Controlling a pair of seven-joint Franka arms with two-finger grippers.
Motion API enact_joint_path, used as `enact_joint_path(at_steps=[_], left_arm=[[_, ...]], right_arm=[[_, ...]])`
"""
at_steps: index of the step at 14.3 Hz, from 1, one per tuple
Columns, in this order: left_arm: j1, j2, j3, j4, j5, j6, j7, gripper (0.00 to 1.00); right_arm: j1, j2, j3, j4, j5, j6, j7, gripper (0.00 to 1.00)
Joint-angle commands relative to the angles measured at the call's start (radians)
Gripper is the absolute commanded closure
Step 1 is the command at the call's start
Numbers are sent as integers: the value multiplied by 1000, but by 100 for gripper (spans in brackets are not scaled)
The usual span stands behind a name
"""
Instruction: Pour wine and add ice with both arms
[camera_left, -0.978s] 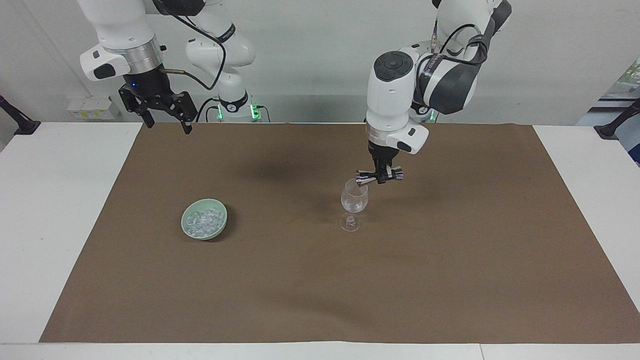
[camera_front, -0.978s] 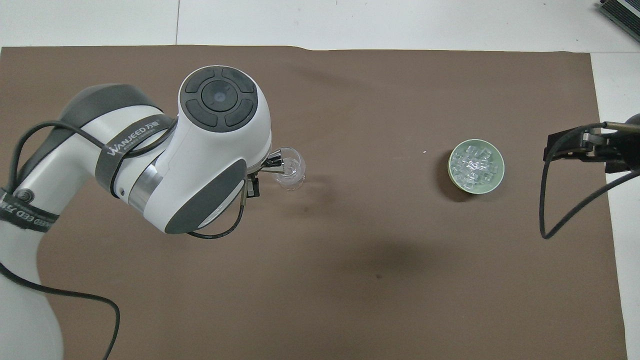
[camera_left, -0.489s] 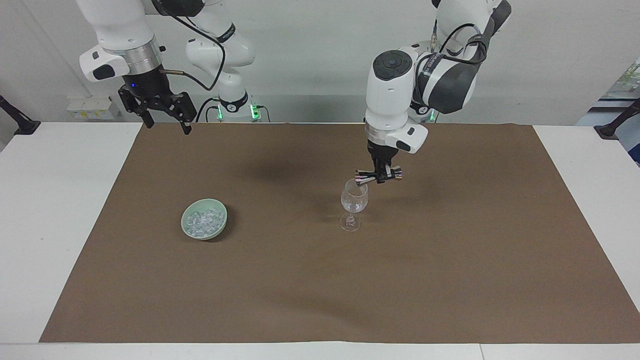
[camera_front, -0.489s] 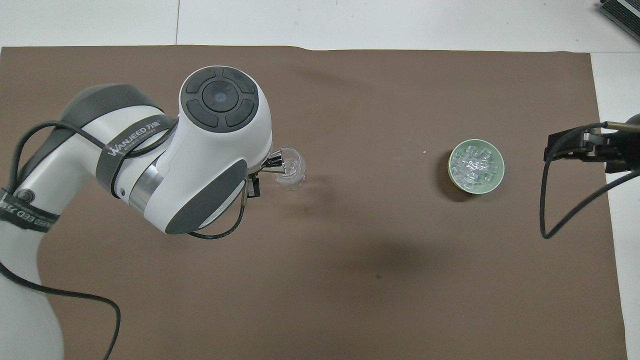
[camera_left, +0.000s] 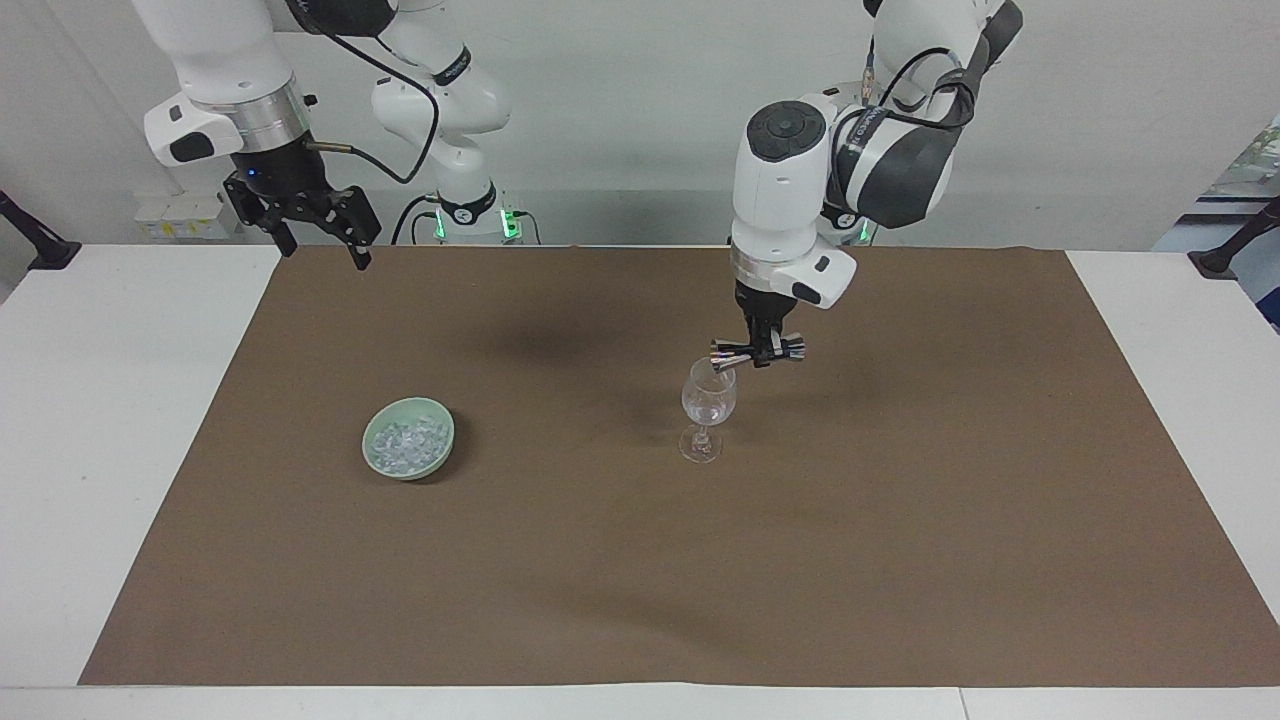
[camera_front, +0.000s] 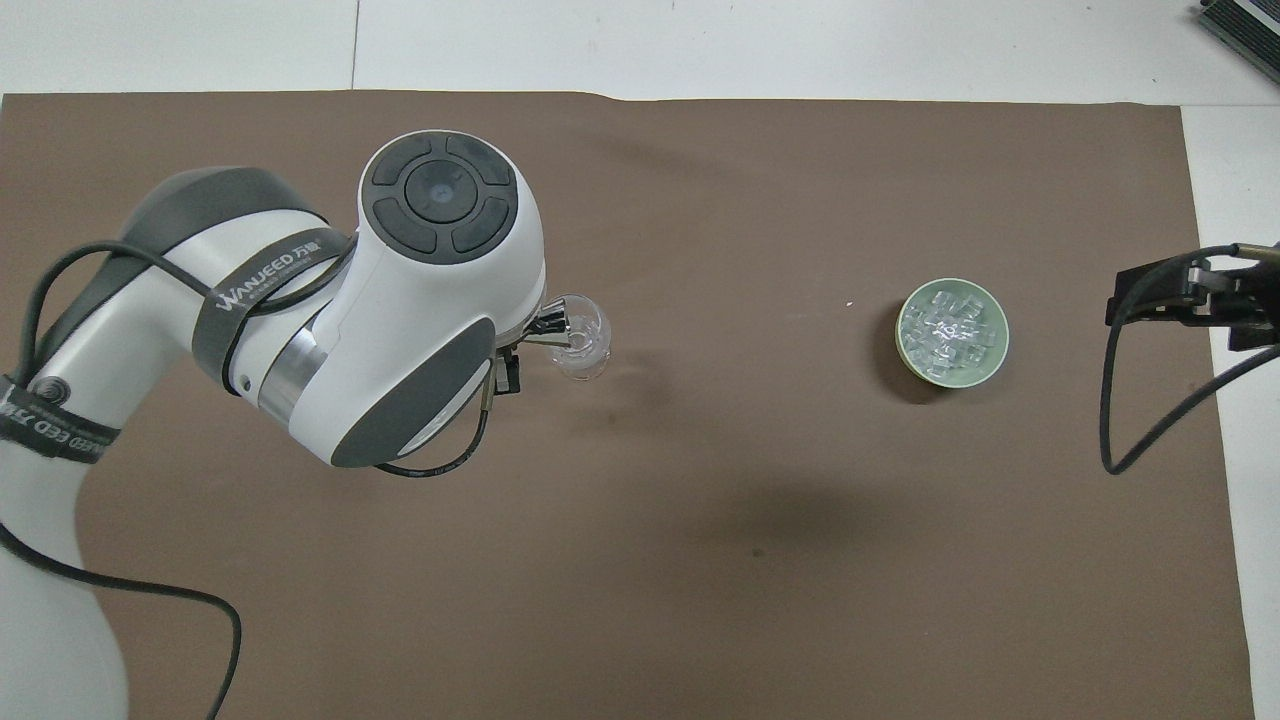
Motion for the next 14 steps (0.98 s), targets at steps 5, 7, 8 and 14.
enact_joint_path(at_steps=[5,7,8,14], left_arm=[[20,5,18,40,-170,-29,250,100],[38,3,21,40,-236,-30,335,100],[43,2,36,40,-270,-30,378,100],[43,-70,211,40,-506,-87,722,100]], right_arm=[[-20,-16,0,-19,20,9,-30,0],[-20,-16,0,-20,20,23,-30,0],[-20,-16,0,-29,20,46,-30,0],[-20,-7,-2,-150,20,176,-31,0]])
